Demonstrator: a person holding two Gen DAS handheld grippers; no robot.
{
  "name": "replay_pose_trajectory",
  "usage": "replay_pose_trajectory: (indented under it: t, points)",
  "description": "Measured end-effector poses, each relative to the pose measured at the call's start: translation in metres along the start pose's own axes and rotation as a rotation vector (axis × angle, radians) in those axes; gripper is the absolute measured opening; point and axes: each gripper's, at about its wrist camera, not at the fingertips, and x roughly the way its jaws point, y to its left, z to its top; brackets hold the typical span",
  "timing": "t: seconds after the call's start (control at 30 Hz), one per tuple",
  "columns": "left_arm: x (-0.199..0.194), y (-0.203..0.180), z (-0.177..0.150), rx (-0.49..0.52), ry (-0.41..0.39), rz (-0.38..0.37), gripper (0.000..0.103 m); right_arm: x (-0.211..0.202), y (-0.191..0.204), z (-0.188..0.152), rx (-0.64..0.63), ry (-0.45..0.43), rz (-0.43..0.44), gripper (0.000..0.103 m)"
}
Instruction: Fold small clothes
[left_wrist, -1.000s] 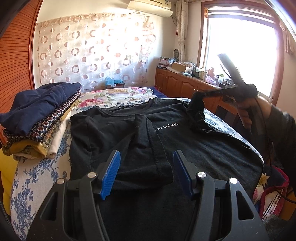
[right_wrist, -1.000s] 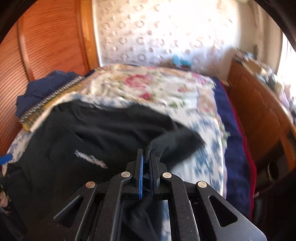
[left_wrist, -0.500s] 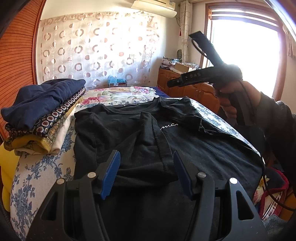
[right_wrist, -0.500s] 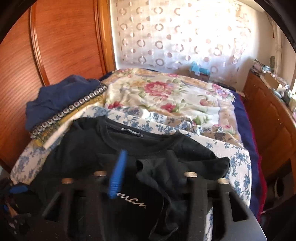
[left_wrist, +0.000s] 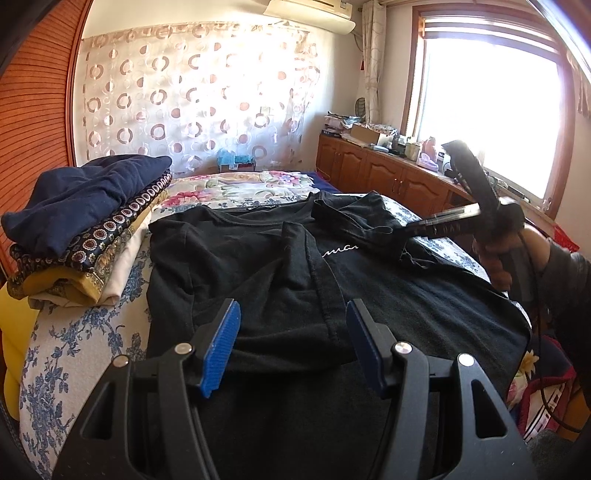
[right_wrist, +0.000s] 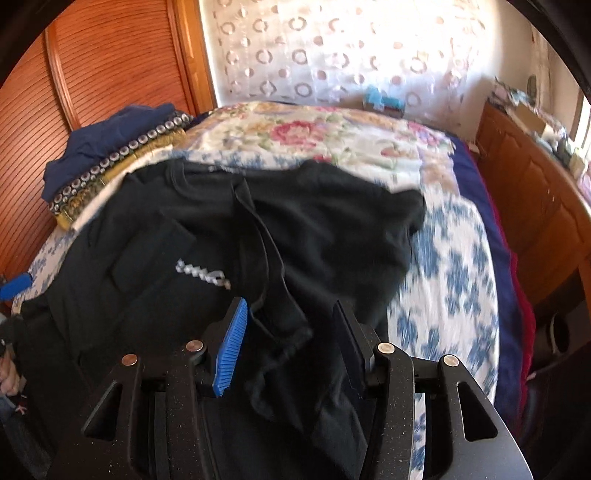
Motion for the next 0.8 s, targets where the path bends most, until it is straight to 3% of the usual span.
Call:
replay_pose_trajectory:
  t: [0.2,0.33,0.57,0.8]
  points:
    - [0.0,-0.001,0.001,0.002,0.001,-0.001,0.06,0.008,-0.003,-0.012,0.013,0.026,0.027,0.035]
    - [0.0,-0.001,0.001,0.002,0.002,0.001,0.06,0.008,0.006,-0.012,-0.01,0.013,0.057,0.006]
    - [-0.001,0.003,0.0,-0.007,-0.003,0.003,0.06,-0.017,0.033,-0.014,-0.056,-0.044,0.115,0.002]
    - [-0.001,0.003,0.0,-0.009,-0.004,0.003,0.06,-0.023,0.067,-0.027,-0.131,-0.017,0.167,0.005]
